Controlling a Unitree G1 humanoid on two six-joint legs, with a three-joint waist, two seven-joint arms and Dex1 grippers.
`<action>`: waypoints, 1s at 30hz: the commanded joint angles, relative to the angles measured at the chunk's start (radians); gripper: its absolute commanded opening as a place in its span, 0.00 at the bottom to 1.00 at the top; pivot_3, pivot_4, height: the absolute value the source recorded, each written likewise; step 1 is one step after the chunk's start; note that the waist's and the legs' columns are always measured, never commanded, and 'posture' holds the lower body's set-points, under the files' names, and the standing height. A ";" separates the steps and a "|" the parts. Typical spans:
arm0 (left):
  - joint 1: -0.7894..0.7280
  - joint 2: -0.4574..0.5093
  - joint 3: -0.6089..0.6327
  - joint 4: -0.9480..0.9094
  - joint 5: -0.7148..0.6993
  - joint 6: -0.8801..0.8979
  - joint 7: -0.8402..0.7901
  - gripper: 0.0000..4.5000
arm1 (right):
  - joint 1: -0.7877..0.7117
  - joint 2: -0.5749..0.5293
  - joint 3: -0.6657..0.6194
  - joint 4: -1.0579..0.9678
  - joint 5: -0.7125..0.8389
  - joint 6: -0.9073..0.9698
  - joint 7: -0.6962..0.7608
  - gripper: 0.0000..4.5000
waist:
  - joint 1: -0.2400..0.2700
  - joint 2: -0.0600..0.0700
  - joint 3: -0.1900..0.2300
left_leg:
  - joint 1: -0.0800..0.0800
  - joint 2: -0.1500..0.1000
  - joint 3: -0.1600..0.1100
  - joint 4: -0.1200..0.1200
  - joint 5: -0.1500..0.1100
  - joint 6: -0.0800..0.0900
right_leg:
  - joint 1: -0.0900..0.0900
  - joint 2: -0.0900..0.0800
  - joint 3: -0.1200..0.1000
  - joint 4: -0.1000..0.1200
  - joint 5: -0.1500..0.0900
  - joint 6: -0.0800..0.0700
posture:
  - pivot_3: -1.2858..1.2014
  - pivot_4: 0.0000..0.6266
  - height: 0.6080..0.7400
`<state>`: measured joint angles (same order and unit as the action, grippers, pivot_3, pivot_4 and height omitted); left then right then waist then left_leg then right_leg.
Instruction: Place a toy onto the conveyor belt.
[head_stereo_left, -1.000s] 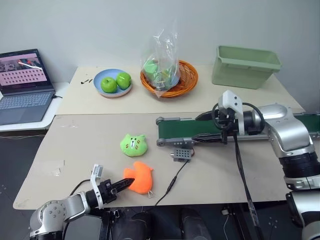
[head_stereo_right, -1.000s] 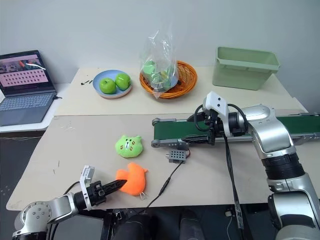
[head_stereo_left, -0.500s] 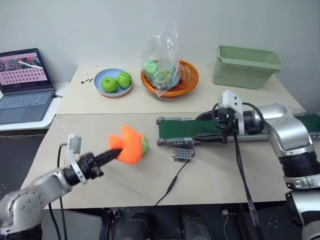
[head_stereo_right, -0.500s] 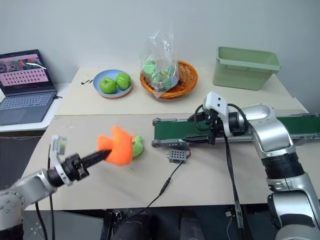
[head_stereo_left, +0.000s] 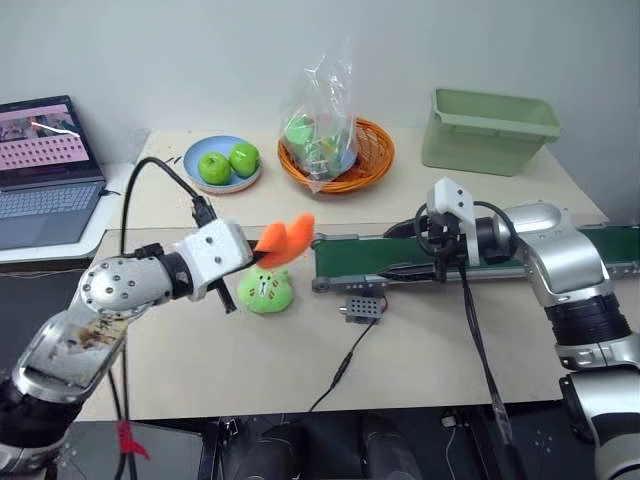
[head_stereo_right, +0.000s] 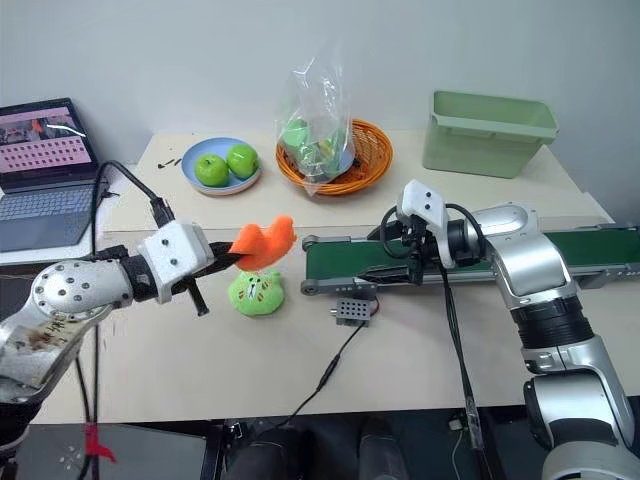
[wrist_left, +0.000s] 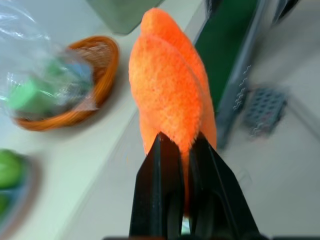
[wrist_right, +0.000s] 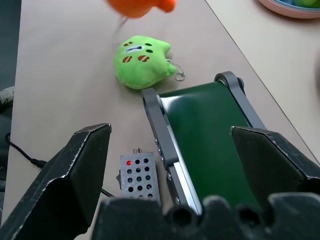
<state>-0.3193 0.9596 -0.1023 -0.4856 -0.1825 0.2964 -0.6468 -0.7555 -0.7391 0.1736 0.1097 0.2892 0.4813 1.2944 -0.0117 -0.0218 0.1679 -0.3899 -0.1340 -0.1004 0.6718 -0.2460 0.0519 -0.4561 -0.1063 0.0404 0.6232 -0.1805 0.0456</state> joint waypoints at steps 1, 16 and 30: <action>-0.045 0.057 -0.029 0.144 0.351 -0.397 0.109 0.01 | -0.009 -0.011 -0.026 -0.023 0.005 -0.022 0.004 1.00 | 0.002 0.000 0.000 | 0.000 0.000 0.000 0.000 0.000 0.000 | 0.000 0.000 -0.001 -0.001 0.000 0.000 | 0.52 0.24 0.94; -0.131 -0.031 -0.085 0.550 0.849 -1.020 0.485 0.01 | 0.028 -0.023 -0.047 -0.073 0.018 0.012 -0.021 1.00 | 0.006 0.000 0.000 | -0.001 0.001 0.000 -0.003 0.004 0.007 | -0.001 0.001 -0.002 -0.004 0.001 -0.001 | 0.52 0.24 0.94; -0.361 -0.123 -0.186 0.845 0.995 -1.181 0.603 0.01 | 0.081 -0.041 -0.143 -0.178 0.124 0.109 -0.059 1.00 | 0.011 0.000 0.000 | 0.000 0.000 0.001 0.000 0.004 0.008 | -0.002 0.000 -0.006 0.001 0.001 -0.001 | 0.52 0.24 0.94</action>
<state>-0.6425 0.8456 -0.2839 0.3432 0.8010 -0.8644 -0.0761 -0.6703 -0.7675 0.0686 -0.0310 0.3841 0.5776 1.2461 -0.0003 -0.0218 0.1678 -0.3901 -0.1338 -0.0992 0.6716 -0.2418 0.0596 -0.4578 -0.1066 0.0342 0.6248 -0.1796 0.0450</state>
